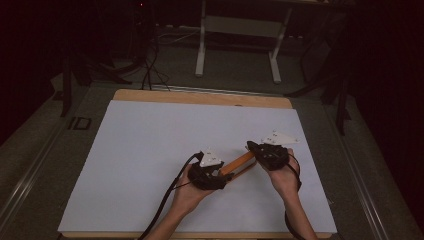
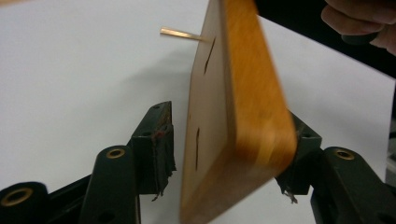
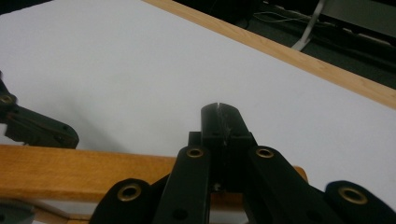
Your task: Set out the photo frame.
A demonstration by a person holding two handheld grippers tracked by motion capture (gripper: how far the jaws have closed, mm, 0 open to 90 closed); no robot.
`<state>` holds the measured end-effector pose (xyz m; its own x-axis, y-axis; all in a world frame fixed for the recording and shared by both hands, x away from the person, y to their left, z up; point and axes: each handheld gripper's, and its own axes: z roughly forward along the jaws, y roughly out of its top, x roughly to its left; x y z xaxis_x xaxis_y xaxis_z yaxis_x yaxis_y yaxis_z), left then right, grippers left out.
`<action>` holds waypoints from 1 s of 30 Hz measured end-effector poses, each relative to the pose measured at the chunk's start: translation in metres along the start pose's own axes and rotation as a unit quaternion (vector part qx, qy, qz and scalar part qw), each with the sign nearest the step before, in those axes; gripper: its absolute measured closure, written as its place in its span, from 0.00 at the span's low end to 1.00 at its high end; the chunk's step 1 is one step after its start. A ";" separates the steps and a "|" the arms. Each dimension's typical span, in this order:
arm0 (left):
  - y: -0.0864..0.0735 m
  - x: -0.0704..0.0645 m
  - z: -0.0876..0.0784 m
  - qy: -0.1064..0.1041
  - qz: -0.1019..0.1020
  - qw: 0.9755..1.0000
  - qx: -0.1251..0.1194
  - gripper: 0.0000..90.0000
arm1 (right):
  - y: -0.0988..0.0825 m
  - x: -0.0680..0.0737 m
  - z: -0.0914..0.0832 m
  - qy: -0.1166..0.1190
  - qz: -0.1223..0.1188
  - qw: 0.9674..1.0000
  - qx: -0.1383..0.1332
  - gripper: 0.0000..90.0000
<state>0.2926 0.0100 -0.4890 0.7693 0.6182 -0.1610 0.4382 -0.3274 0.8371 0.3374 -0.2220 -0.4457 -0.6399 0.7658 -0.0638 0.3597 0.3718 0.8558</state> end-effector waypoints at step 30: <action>-0.006 0.008 0.011 -0.003 0.058 0.998 -0.003 0.77 | 0.003 -0.008 -0.016 0.002 0.006 0.999 -0.032 1.00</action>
<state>0.3015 0.0094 -0.5006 0.8177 0.5720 -0.0649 0.3427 -0.3931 0.8532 0.3327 -0.2360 -0.4342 -0.6384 0.7680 -0.0513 0.3233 0.3280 0.8876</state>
